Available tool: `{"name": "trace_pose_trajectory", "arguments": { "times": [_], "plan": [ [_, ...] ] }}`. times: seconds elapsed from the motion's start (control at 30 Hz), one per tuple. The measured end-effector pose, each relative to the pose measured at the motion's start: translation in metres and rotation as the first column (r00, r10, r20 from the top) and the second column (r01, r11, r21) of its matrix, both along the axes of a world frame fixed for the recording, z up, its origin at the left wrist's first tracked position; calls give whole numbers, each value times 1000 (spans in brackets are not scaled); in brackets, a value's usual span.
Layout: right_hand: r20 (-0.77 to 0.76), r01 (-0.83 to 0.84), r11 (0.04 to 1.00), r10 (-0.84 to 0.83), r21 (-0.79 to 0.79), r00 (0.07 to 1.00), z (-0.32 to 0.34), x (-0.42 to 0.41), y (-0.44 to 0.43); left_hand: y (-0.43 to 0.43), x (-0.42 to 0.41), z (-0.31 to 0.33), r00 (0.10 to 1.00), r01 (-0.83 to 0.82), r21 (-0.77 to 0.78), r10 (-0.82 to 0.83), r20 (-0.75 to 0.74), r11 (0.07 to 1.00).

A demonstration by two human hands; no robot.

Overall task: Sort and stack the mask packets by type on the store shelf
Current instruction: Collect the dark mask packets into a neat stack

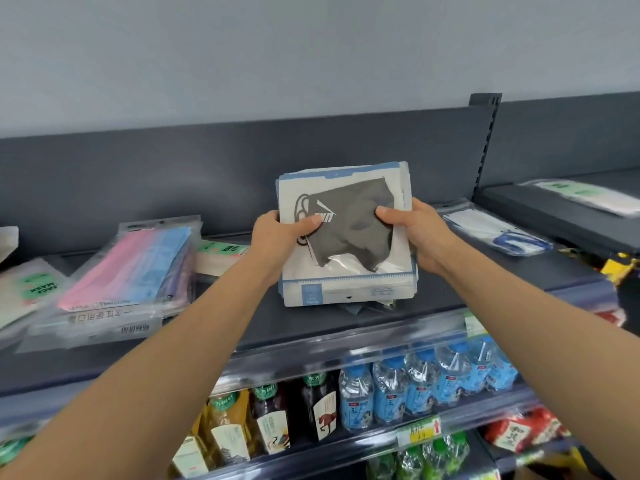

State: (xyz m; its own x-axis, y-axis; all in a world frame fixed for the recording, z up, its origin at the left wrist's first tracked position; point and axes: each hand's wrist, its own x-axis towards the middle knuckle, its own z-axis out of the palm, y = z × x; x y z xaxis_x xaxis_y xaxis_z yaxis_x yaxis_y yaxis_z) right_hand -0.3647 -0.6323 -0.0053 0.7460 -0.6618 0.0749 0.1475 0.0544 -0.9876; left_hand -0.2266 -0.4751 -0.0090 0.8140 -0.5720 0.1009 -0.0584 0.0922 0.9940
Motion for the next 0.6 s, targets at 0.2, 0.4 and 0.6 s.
{"name": "trace_pose_trajectory", "arguments": {
  "times": [0.2, 0.4, 0.6],
  "plan": [
    [-48, 130, 974, -141, -184, 989, 11, -14, -13, -16, -27, 15, 985, -36, -77, 49, 168, 996],
    [-14, 235, 945, -245, -226, 969, 30, -51, -51, -66, -56, 27, 990, 27, -71, -16, 142, 997],
    [-118, 299, 917, -339, -264, 933, 26, -93, -110, -132, -80, 18, 974, 228, 95, -226, -26, 969]
  ]
}}
